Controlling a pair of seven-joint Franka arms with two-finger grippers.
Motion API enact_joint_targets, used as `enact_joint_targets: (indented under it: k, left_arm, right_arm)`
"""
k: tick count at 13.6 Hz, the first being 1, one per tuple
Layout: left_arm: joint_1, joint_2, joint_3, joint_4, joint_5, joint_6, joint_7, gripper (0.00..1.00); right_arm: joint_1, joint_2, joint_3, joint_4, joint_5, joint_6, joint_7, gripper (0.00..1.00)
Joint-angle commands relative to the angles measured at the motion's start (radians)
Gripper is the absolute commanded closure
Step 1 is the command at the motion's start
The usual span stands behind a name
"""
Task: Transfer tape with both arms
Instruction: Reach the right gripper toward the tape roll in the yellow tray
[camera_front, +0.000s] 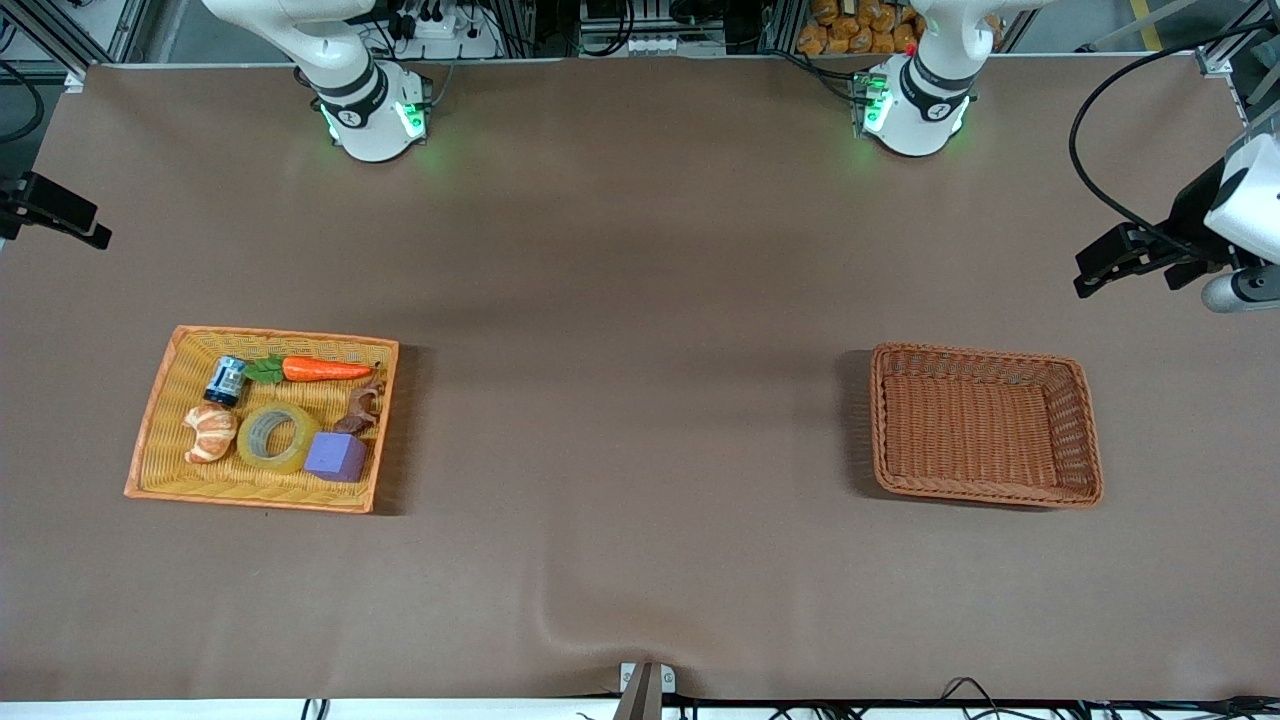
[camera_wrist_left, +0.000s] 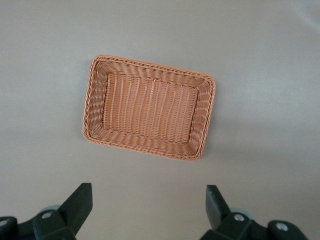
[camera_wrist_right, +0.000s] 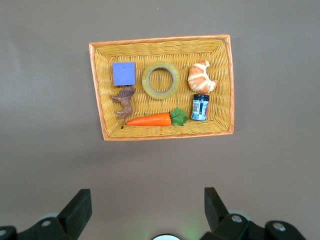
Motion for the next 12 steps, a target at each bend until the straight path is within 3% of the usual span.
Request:
enact_joint_targets:
  k: [1,7,12]
  left_arm:
    - [0.011,0.002,-0.003,0.030,-0.017,-0.034,0.023,0.00]
    - [0.011,0.010,0.002,0.028,-0.014,-0.034,0.028,0.00]
    - [0.011,0.011,0.000,0.028,-0.014,-0.034,0.029,0.00]
  right_arm:
    - [-0.021,0.002,0.013,0.001,0.003,-0.009,-0.007,0.00]
    - [-0.021,0.020,0.014,-0.015,-0.003,0.023,-0.036,0.00]
    - [-0.003,0.044,0.016,-0.296,0.006,0.361,-0.174,0.00]
